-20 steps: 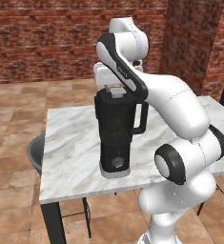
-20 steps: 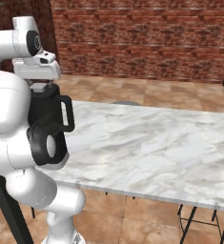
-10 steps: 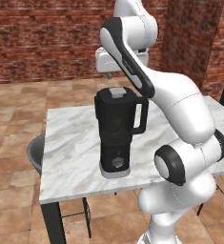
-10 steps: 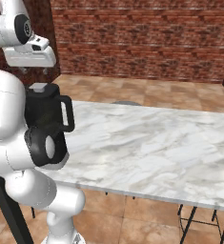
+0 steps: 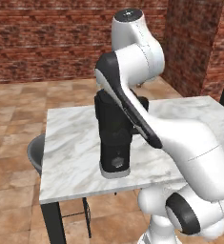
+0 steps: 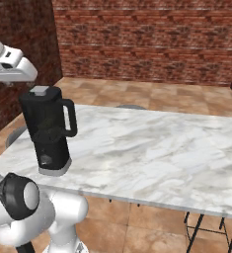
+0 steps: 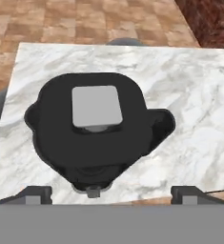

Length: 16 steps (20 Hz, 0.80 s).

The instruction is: Open the blender lid, put the mango in the blender, close the lid, and start the blender.

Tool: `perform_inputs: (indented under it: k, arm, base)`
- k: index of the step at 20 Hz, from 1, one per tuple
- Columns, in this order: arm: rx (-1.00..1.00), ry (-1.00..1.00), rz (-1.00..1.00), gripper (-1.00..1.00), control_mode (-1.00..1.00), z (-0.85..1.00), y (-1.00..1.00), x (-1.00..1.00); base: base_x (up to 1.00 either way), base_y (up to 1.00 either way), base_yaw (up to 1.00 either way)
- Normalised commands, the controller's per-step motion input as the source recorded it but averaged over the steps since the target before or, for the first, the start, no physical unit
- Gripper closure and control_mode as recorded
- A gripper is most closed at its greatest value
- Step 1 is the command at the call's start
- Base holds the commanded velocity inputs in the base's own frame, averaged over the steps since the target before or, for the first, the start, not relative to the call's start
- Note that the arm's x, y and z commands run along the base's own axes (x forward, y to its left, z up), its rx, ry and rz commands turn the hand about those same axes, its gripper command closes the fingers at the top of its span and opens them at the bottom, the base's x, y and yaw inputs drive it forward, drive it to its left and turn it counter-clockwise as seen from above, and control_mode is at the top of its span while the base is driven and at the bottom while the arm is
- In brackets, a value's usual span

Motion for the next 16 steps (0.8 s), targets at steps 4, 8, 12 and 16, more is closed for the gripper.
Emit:
perform_inputs:
  k: [4, 8, 12, 16]
  arm:
    - [-0.15, -0.46, -0.27, -1.00, -1.00, -1.00, 0.04, -1.00]
    - [-0.20, -0.47, -0.35, -1.00, -1.00, -1.00, 0.10, -1.00]
    - [-0.19, -0.37, -0.45, -1.00, -1.00, -1.00, 0.27, -0.72]
    - [-0.12, -0.13, -0.53, -1.00, -1.00, -0.63, 0.23, 0.01]
  base:
    - [0.00, 0.00, 0.00]
    - [0.00, 0.00, 0.00]
    - [0.00, 0.00, 0.00]
    - [0.00, 0.00, 0.00]
